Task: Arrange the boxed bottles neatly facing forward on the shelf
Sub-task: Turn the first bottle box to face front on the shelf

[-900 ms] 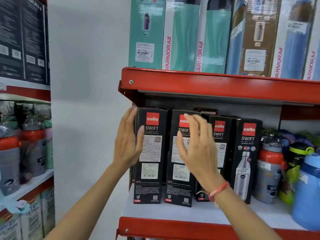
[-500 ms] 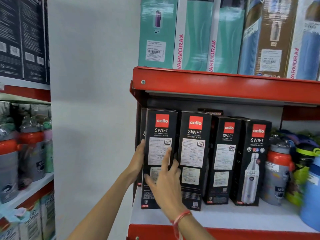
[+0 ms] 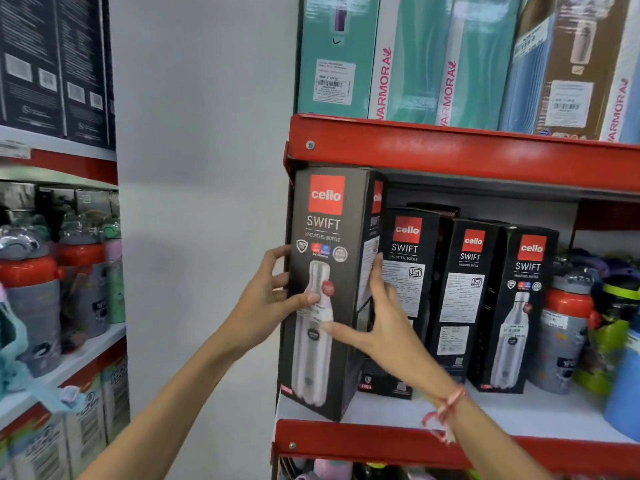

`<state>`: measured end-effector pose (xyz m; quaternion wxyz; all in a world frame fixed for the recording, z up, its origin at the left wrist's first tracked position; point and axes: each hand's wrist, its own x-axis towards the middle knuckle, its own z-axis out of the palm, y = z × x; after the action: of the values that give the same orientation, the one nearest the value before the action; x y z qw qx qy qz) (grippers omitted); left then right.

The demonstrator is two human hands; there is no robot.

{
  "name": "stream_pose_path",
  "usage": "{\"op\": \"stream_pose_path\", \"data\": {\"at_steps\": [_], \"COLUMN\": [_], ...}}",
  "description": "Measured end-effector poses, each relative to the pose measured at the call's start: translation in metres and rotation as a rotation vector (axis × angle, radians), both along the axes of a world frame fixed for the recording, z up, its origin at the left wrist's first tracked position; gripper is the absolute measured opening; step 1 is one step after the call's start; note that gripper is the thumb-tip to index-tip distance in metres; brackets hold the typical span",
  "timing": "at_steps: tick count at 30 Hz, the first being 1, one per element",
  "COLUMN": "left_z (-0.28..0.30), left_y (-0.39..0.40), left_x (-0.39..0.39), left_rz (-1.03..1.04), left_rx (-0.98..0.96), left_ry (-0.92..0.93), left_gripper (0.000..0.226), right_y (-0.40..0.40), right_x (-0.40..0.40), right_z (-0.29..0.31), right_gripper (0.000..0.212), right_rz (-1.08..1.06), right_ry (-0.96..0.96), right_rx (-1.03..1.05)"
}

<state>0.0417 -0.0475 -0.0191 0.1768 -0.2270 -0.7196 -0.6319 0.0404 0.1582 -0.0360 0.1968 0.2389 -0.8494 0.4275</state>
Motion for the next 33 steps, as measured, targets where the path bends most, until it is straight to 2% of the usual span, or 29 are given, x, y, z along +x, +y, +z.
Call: {"op": "stream_pose_path", "data": {"at_steps": [7,16,22,24,25,27,28,29,30,33], "left_z": [-0.023,-0.04,-0.048,-0.051,-0.051,-0.052,-0.053,-0.054,-0.056,-0.062], "left_y": [0.024,0.035,0.043,0.045,0.045,0.045,0.044,0.042,0.041,0.043], "left_x": [0.022,0.018,0.016,0.017,0.018,0.019,0.019,0.018,0.019,0.024], "left_rz": [0.205,0.38,0.415,0.437,0.449,0.5,0.544,0.599,0.651,0.738], "left_rx": [-0.049,-0.058,-0.1,-0.095,-0.089,-0.104,-0.129,-0.164,-0.202,-0.249], "left_ry": [0.107,0.077,0.09,0.088,0.09,0.104,0.112,0.127,0.151,0.231], "left_gripper": [0.079,0.08,0.078,0.074,0.071,0.064,0.063,0.063,0.063,0.066], "right_y": [0.017,0.012,0.018,0.019,0.018,0.017,0.013,0.009,0.004,-0.008], "right_x": [-0.015,-0.031,-0.031,-0.026,-0.023,-0.02,-0.021,-0.023,-0.026,-0.033], "right_z": [-0.004,-0.006,-0.015,-0.013,-0.011,-0.012,-0.014,-0.017,-0.019,-0.028], "right_gripper": [0.113,0.111,0.105,0.085,0.069,0.041,0.035,0.035,0.045,0.105], "right_rz": [0.262,0.37,0.36,0.27,0.173,-0.139,-0.3,-0.441,-0.565,-0.788], "right_ry": [-0.111,-0.253,-0.252,-0.165,-0.056,0.255,0.38,0.45,0.462,0.246], "right_rx": [-0.014,-0.055,-0.041,-0.092,-0.164,-0.318,-0.373,-0.4,-0.39,-0.194]}}
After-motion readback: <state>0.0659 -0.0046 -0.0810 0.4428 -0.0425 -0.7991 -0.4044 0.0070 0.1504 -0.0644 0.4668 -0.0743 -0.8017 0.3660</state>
